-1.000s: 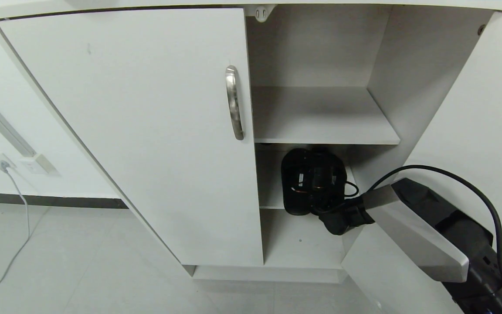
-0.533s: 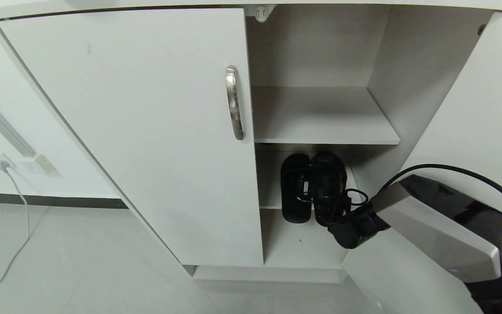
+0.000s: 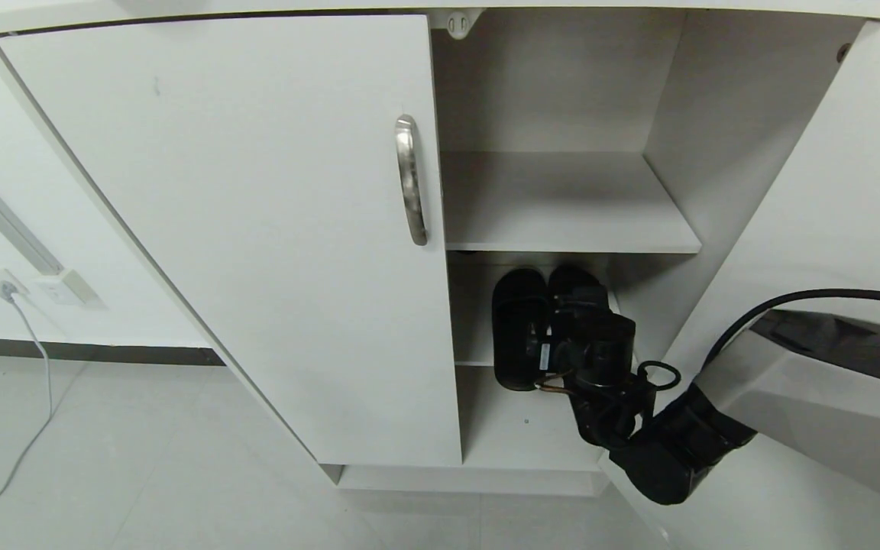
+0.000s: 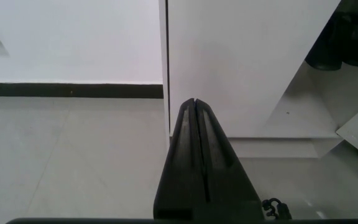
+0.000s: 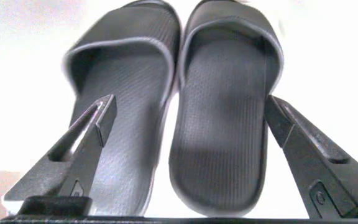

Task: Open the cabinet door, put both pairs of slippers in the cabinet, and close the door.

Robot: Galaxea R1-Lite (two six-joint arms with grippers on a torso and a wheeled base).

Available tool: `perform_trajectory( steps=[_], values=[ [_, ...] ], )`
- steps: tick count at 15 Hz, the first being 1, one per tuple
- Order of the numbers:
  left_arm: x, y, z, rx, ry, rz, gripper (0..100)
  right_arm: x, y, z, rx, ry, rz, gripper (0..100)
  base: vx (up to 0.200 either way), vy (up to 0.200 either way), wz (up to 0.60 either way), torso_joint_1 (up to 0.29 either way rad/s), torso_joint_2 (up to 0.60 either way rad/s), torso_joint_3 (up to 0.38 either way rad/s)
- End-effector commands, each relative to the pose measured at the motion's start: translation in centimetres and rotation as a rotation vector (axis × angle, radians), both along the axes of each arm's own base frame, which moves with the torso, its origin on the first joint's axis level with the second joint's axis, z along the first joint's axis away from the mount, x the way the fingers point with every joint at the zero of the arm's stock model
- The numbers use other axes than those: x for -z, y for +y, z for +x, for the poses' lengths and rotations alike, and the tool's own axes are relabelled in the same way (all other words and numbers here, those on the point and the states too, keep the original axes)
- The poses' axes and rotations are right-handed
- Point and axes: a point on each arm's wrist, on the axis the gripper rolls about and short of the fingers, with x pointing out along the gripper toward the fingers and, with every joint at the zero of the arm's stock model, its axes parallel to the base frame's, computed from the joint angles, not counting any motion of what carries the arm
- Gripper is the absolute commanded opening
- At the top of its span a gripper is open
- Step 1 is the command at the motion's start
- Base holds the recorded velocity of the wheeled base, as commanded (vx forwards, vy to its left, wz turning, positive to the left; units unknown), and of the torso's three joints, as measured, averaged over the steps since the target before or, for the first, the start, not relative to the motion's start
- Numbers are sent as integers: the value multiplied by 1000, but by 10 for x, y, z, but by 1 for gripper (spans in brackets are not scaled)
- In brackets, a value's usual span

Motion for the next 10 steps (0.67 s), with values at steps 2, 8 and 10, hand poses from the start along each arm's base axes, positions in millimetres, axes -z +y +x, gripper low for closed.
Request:
perform_trajectory(
  steps=[2, 8, 10],
  values=[
    [0, 0, 0, 0, 1, -1, 0, -1, 1, -22, -31, 1, -2, 100, 0, 0, 0, 0, 0, 0],
    [0, 0, 0, 1, 1, -2, 0, -1, 4, -25, -36, 2, -4, 100, -67, 0, 0, 3, 1, 0],
    [0, 0, 0, 1, 1, -2, 0, 1, 7, -27, -45, 5, -7, 100, -200, 0, 0, 2, 5, 2]
  ],
)
